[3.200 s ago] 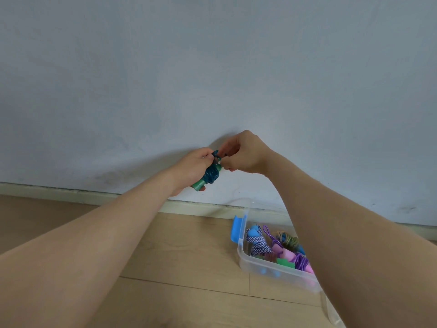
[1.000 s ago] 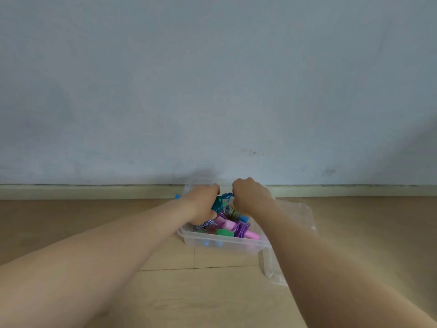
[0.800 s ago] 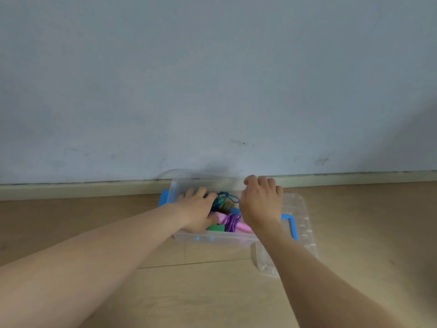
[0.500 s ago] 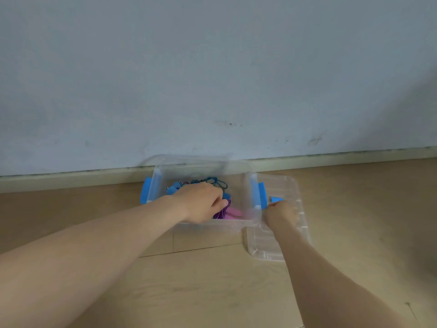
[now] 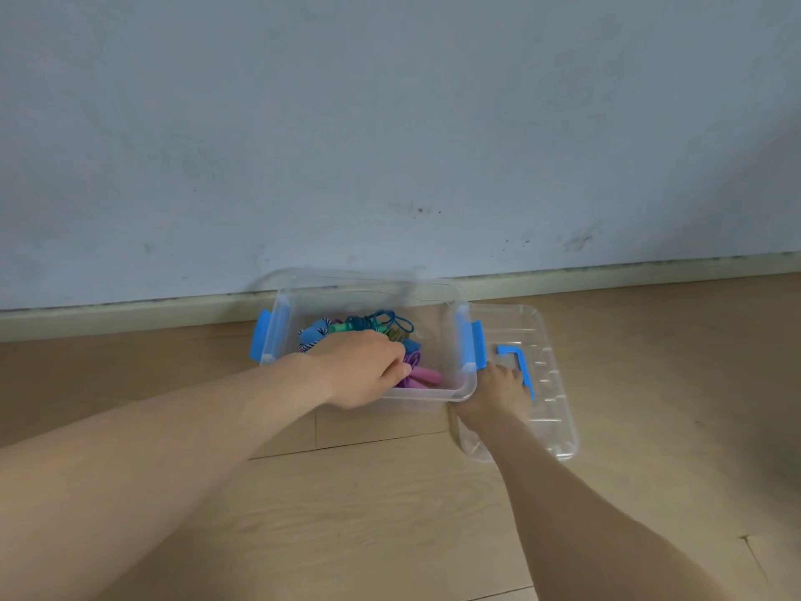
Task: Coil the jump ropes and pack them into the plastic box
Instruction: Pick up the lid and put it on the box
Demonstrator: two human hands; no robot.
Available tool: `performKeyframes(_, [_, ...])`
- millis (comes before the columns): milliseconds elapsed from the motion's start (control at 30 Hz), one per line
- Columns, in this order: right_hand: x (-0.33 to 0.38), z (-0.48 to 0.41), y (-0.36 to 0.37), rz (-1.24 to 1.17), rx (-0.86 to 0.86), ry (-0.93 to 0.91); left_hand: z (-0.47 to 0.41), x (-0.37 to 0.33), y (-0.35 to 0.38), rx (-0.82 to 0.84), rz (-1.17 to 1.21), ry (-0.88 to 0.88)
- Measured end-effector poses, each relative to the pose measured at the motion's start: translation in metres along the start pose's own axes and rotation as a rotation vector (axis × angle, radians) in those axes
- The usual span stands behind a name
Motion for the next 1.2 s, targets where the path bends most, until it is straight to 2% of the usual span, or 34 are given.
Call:
performKeyframes(200, [-0.022,0.010,-0.008,0.032,-0.085,0.029,0.011,0.007,-0.008,-0.010,-0.018,0.003])
performKeyframes(333, [-0.034,0.017,-0.018,0.094,-0.135,0.025,0.020,0.010,-0.016,0.046,-0.031,-0.011])
performKeyframes(533, [-0.042,0.034,-0.055,0.061,-0.240,0.188,0.034,0.002,-0.030,0.106,-0.062,-0.021])
performKeyframes(667, [-0.033,0.045,-0.079,-0.113,-0.380,0.233,0.042,-0.005,-0.043,-0.037,-0.111,0.016])
performKeyframes(800, [-0.016,0.066,-0.101,-0.159,-0.615,0.054,0.046,-0.015,-0.065,-0.319,-0.104,0.096])
performKeyframes(900, [-0.006,0.079,-0.113,-0.087,-0.602,-0.040,0.052,-0.024,-0.079,-0.532,-0.202,0.159])
performKeyframes(967, [-0.003,0.087,-0.116,-0.034,-0.669,-0.155,0.056,-0.028,-0.085,-0.632,-0.292,0.191])
performKeyframes(1067, [-0.011,0.094,-0.112,0.139,-0.764,-0.330,0.061,-0.027,-0.089,-0.641,-0.443,0.195])
performKeyframes(1200, [-0.024,0.094,-0.102,0.276,-0.845,-0.573,0.068,-0.016,-0.089,-0.480,-0.520,0.235])
Point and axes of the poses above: each hand's wrist, its own z-axis away from the middle knuckle, its own y-axis out of the palm, x = y × z, the point moved 2 cm from there along -z, towards the middle knuckle, and after that the axes turned 6 degrees about z, right-handed, at the moved point
